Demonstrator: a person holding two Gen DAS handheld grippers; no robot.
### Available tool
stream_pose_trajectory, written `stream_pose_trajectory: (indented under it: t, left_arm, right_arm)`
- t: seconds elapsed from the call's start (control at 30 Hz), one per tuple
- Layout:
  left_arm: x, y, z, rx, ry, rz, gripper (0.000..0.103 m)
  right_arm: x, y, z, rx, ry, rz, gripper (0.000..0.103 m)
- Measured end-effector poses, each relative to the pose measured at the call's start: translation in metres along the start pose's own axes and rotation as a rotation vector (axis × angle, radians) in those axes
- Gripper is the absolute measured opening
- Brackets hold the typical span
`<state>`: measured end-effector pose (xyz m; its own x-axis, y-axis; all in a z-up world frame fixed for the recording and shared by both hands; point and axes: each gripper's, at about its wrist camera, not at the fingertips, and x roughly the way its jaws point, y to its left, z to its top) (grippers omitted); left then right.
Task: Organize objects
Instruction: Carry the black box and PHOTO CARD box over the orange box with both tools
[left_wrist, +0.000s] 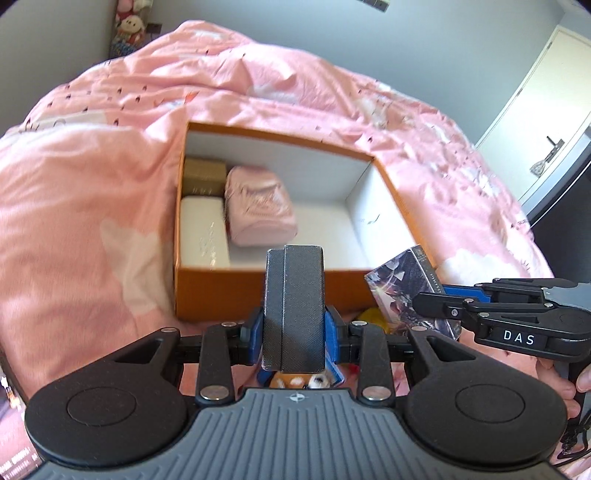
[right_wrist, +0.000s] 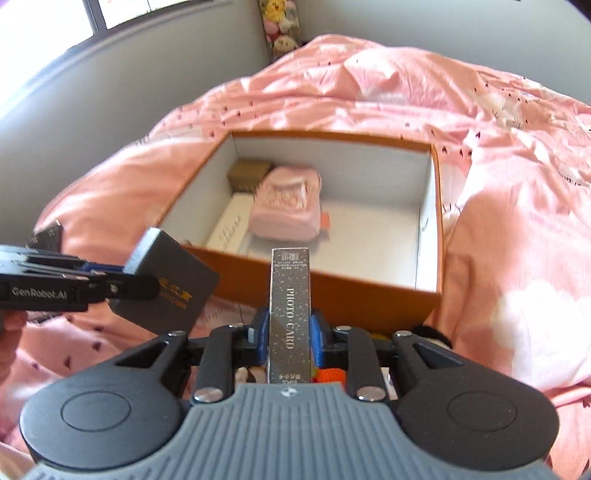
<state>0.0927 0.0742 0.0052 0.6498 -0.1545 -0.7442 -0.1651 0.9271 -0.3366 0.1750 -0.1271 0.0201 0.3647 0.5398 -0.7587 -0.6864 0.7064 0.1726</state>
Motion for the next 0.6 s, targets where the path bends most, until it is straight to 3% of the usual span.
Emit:
stream_pose_trajectory:
  t: [0.2,0.33,0.47,0.6]
  left_arm:
    - [-0.013,-0.002,0.035,0.024,-0.095,-0.021,0.037]
    - [-0.011,0.01,0.063,-0.031,-0.152,-0.061,0.037]
    - [0.019,0.029,0.08,-0.151,-0.108,-0.137,0.037]
    - [0.065,0.04,0.079,-0.269,0.008,-0.23,0.037]
  right_arm:
    - [-0.019,-0.005,0.027,0.042,-0.112,0.03,0.024]
    - [-0.019,-0.014,0.045,0.096,-0.16,0.033,0.024]
    - [-0.007,-0.026,0.055,0.157,-0.171,0.026,0.024]
    - [0.015,-0.039,0.058,0.221,-0.143,0.018,0.024]
